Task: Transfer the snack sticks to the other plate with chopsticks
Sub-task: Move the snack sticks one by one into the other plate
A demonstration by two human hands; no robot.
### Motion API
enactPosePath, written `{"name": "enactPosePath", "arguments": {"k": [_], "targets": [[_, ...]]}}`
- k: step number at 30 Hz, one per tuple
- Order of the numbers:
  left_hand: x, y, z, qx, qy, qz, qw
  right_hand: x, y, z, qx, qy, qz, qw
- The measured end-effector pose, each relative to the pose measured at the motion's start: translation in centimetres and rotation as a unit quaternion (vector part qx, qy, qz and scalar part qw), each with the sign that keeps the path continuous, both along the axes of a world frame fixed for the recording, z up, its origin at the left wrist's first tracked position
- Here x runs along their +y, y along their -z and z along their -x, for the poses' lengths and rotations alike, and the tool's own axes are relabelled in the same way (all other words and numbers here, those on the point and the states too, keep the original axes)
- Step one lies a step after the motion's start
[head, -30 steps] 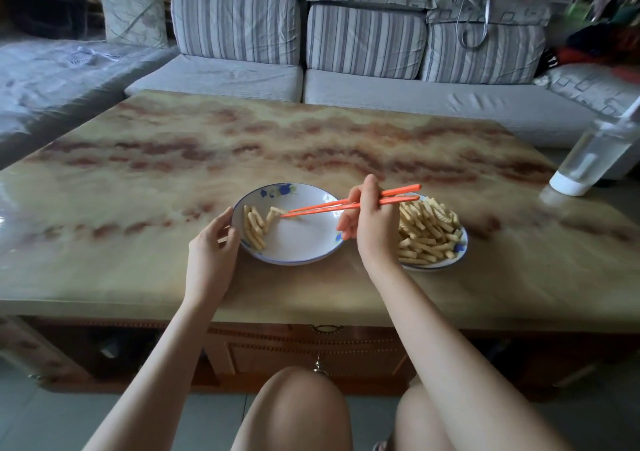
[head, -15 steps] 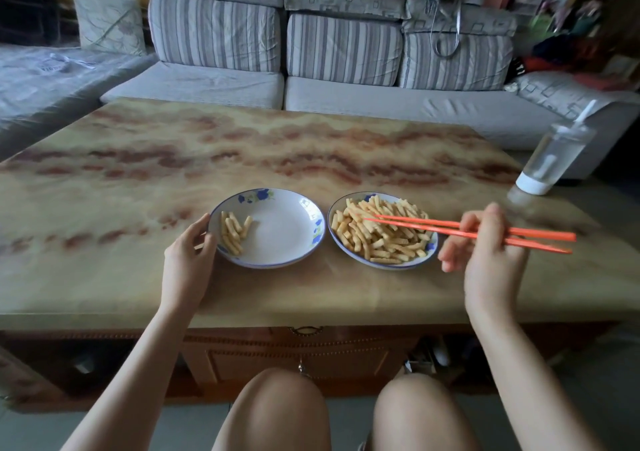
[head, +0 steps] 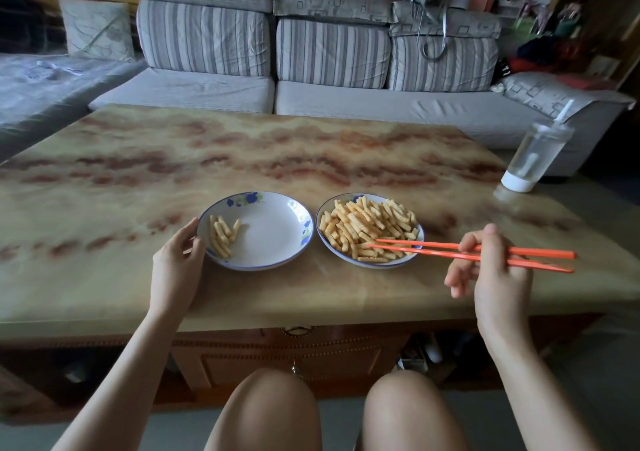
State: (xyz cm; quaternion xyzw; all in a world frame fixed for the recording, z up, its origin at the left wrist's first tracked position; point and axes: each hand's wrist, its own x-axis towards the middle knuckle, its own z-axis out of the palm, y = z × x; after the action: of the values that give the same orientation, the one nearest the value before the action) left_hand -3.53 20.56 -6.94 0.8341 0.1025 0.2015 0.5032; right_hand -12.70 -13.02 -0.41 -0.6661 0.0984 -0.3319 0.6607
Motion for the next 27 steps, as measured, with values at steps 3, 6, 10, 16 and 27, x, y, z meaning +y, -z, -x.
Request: {"name": "enactPosePath", "arguments": {"k": [3,6,10,16,27], "targets": [[-0.1,-0.1,0.0,-0.005,0.002,0.003,1.0,0.5,-1.1,0.1,-0.021,-0.004,0.006,1.0],[0.0,-0.1,0.0,-0.01,0.002,0.005,1.0,1.7,-2.0,-0.4,-0.042,-0.025,0.004,0.999],[0.0,-0.1,0.0,-0.011,0.002,0.008,1.0,4.8,-2.1,-2.0,-0.046,-0.082,-0.015,0.995],[0.0,0.0,-0.2,-0.017,0.003,0.003,1.0,11.7,-1.3,-4.8,-0.032,-0.198,0.002,0.98],[0.2,0.1,-0.4,-0.016,-0.001,0.004,1.0,17.5,0.9,-7.3,0.019,-0.278,0.079,0.957]]}}
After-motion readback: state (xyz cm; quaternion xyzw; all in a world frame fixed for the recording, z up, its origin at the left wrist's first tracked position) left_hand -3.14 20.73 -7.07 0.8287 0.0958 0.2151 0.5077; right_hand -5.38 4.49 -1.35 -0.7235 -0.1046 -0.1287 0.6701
